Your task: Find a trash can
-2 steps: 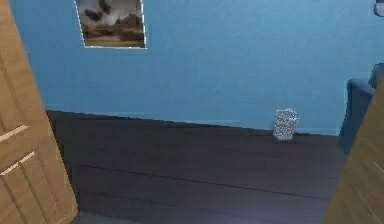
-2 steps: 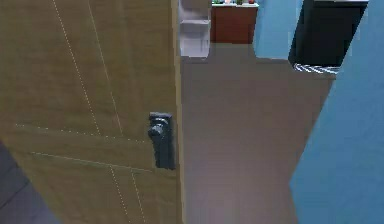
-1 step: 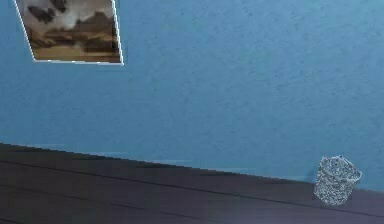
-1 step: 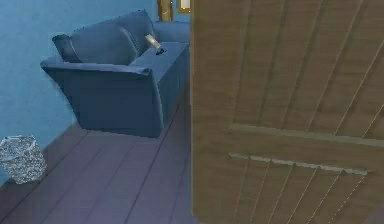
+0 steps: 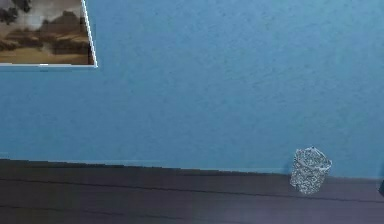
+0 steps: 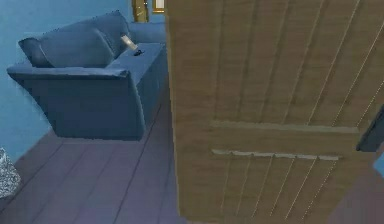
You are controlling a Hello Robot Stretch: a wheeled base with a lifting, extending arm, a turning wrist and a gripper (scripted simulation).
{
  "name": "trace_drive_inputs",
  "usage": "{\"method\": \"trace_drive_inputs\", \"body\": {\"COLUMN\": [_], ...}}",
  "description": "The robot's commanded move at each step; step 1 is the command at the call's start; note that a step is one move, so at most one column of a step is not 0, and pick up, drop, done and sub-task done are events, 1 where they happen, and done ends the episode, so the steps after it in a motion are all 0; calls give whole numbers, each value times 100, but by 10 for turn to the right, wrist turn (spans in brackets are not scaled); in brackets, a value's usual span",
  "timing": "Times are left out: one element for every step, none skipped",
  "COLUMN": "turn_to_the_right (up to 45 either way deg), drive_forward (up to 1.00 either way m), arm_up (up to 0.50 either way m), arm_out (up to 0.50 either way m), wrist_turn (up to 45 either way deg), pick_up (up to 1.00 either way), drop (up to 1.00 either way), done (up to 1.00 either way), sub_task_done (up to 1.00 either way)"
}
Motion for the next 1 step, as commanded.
{"method": "trace_drive_inputs", "body": {"turn_to_the_right": [0], "drive_forward": [20], "arm_up": [0], "arm_out": [0], "wrist_turn": [0], "pick_up": [0], "drop": [0], "done": [0], "sub_task_done": [0]}}
